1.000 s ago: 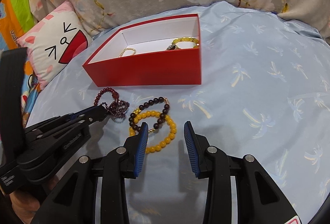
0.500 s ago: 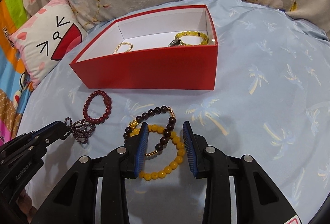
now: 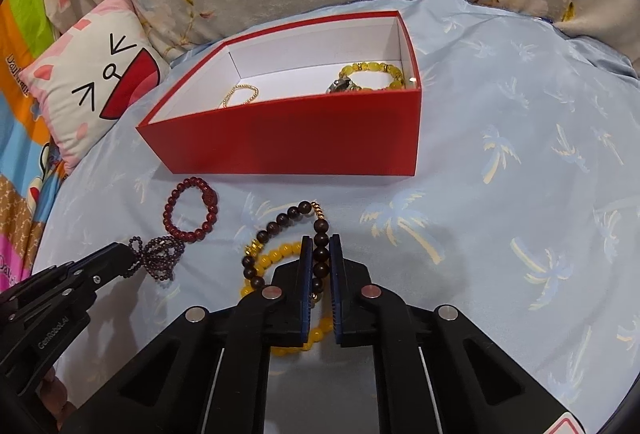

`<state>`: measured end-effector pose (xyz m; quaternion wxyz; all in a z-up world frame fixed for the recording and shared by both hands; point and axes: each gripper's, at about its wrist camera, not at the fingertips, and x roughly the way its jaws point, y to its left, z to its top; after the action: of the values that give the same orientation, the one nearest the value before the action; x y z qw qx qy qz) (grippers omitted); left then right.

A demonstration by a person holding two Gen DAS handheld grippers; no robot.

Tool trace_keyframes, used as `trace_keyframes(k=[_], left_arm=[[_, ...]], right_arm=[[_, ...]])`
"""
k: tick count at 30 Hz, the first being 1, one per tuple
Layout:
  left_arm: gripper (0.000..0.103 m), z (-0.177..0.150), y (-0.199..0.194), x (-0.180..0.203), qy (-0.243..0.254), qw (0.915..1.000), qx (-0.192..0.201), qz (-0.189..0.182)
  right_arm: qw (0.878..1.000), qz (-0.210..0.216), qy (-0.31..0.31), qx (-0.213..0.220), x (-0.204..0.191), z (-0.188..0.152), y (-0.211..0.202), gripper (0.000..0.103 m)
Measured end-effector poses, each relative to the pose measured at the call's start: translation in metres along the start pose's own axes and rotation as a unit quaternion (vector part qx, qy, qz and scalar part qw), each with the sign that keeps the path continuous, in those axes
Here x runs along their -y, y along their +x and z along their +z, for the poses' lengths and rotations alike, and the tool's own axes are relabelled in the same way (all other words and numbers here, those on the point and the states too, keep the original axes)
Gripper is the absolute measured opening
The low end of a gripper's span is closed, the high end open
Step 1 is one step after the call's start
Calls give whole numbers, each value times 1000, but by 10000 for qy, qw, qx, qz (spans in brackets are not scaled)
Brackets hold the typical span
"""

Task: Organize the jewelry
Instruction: 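Grasp the dark garnet strand bracelet with the left tool while the right tool grasps the dark bead bracelet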

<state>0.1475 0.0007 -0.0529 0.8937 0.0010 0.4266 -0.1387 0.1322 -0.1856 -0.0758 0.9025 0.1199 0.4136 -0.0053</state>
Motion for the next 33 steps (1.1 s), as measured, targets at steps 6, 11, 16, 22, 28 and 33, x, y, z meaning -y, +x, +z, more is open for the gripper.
trace_keyframes(k=[6,11,16,22,28,33], left_arm=[[7,1,-5,-1,-31,10000,41,-32],[7,2,-12,0,-13,9999,99,-38],[7,0,-14,1,-11,9999,91,-43],[7,-4,-13,3,23,10000,46,-45],[7,-3,-11,4,26,10000,31,-28],[7,-2,-9,3,18,10000,13,-34]], right_arm=[[9998,89,-18,190,-4,4,-19,8],[9997,79,-54,234,-5,3,-27,8],[10000,-8,-8,25,4,-7,-22,8],[9998,-114,-72,-110,6,-11,-12,10],[9996,-137,-163,-160,4,-10,-4,11],[9997,-114,-144,-176,4,-7,0,8]])
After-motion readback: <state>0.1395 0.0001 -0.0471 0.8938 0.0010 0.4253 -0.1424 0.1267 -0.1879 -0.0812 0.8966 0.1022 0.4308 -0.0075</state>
